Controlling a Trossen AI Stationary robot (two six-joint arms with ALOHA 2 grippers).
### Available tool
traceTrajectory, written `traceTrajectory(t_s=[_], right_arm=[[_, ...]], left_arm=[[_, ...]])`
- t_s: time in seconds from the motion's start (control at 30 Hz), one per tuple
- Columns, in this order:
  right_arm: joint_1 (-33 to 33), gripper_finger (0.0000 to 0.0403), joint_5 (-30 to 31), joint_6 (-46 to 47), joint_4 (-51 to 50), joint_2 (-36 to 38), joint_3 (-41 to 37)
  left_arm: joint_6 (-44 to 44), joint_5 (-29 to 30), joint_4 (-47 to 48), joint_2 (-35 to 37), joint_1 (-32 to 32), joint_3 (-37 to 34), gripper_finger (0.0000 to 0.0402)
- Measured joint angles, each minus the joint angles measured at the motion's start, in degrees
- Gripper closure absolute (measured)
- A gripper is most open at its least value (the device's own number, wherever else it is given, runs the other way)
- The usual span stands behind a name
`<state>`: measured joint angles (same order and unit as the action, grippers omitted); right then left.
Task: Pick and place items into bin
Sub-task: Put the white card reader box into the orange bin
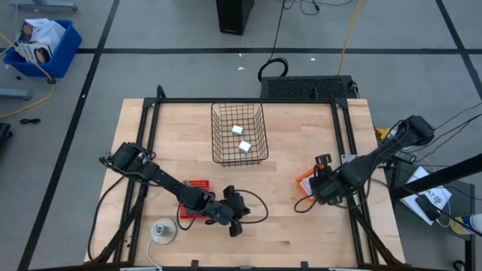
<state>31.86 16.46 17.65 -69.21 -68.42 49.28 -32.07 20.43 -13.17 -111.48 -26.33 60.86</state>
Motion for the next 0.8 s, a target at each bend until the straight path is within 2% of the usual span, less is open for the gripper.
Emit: traceTrajectory(t_s=[0.07,0.2,0.3,0.4,0.5,0.63,0.7,0.8], right_arm=[[0.02,0.0331,1.12,0.00,-0.13,-1.24,0.00],[-0.01,0.0337,6.04,6.53,-0.48,-2.78,0.00],[-0.35,0.0340,3.45,10.99,0.29,-2.97,-0.02],[-0.31,0.0326,1.31,13.00,1.74,-2.98,-0.04],[-0.24,0.0289,-0.10,12.79,1.64,-2.98,-0.04],[-0.26,0.0221,-0.16,14.68,1.71,-2.98,-0.04],[-0.26,0.0186,0.21,11.50,1.53,-2.98,-0.04],[-0.24,0.0143,2.09,1.40,1.26,-2.98,-0.04]], left_arm=[[-0.08,-0.02,0.00,0.00,-0.01,0.00,0.0366],[-0.14,0.00,0.00,0.00,-0.62,0.00,0.0366],[0.01,-0.03,0.01,0.00,-1.24,0.00,0.0366],[0.06,-0.03,0.00,0.00,-1.68,0.00,0.0366],[0.20,-0.03,0.00,0.00,-1.73,0.00,0.0366],[0.26,-0.03,-0.24,0.02,-1.73,0.00,0.0366],[0.28,-0.03,-0.37,0.02,-1.73,0.02,0.0366],[0.52,-0.03,-0.37,0.02,-1.73,0.02,0.0366]])
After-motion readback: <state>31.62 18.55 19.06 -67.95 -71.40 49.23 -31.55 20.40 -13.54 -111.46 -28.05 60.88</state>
